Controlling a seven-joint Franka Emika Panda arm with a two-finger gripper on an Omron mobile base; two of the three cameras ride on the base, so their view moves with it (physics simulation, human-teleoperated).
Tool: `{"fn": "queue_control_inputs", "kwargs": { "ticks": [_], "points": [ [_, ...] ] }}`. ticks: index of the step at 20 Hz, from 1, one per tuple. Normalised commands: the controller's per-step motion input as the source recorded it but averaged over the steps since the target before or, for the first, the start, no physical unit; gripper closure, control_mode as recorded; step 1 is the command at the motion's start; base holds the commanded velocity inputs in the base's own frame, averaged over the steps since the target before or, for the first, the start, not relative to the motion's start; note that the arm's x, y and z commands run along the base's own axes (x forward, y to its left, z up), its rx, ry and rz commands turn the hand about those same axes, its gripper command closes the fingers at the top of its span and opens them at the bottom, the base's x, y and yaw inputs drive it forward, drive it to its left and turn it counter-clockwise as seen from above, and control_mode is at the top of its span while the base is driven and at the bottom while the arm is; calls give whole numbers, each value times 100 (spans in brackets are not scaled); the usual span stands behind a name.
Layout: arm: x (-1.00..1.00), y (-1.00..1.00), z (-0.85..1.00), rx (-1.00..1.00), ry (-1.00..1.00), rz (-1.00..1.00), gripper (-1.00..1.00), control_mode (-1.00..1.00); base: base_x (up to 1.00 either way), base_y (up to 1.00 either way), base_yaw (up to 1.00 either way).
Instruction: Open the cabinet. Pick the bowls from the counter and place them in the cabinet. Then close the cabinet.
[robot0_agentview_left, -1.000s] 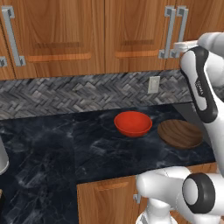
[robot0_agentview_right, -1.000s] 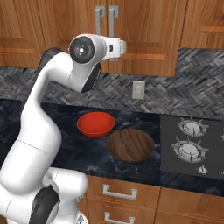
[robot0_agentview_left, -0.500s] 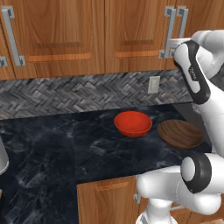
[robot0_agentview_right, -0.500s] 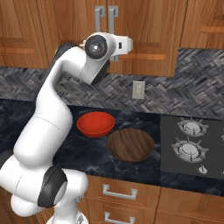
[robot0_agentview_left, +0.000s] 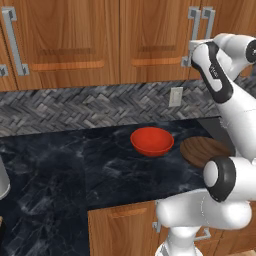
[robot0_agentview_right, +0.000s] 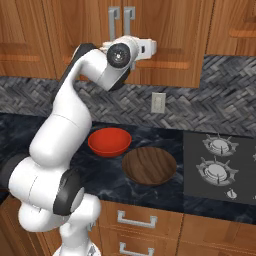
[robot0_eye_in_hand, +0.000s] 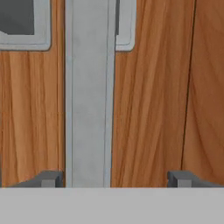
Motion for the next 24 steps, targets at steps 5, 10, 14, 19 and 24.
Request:
{"fn": "queue_control_inputs", "kwargs": {
  "ticks": [5,10,14,19,24],
  "points": [
    [65,0,-12,0,-12,0,-100,-100,0,0,0],
    [92,0,-33,0,-7,0,-100,-100,0,0,0],
    [89,-5,-35,0,-2,0,100,-100,0,0,0],
    [14,-92,-14,13,42,-3,100,-100,0,0,0],
    [-3,-100,-50,10,83,-13,100,-100,0,0,0]
  ]
}}
